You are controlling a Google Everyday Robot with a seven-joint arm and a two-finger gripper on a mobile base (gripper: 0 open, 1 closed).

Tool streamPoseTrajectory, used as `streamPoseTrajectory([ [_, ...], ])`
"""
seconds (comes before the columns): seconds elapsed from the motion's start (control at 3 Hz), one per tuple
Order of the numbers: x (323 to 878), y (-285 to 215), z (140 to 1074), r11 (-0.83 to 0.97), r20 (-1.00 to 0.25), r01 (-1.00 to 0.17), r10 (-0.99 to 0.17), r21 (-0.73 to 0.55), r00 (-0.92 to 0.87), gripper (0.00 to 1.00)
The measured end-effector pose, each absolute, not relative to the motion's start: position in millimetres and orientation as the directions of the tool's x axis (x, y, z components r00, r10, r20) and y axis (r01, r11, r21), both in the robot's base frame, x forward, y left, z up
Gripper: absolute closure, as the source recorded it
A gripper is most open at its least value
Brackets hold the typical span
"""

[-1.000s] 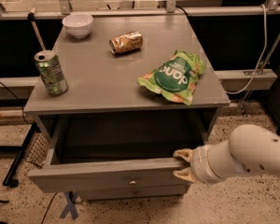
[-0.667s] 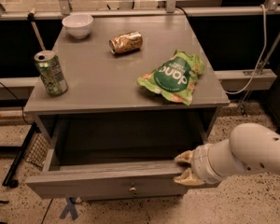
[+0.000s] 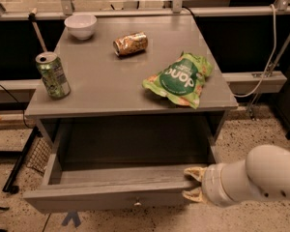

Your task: Open top drawer

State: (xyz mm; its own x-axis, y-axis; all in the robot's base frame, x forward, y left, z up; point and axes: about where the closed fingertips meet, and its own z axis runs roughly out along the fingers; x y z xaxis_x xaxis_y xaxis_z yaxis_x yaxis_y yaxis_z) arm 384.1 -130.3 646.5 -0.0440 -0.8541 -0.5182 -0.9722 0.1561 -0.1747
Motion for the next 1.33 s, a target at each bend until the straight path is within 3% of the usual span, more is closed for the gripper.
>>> streamPoseTrajectory([
  [0.67, 384.6, -130.1, 648.5, 0.156, -0.518, -0.972, -0.854, -0.175, -0.044, 1.0],
  [1.33, 384.0, -128.8, 650.1, 0.151, -0.515, -0.972, -0.856, -0.178, -0.039, 0.55],
])
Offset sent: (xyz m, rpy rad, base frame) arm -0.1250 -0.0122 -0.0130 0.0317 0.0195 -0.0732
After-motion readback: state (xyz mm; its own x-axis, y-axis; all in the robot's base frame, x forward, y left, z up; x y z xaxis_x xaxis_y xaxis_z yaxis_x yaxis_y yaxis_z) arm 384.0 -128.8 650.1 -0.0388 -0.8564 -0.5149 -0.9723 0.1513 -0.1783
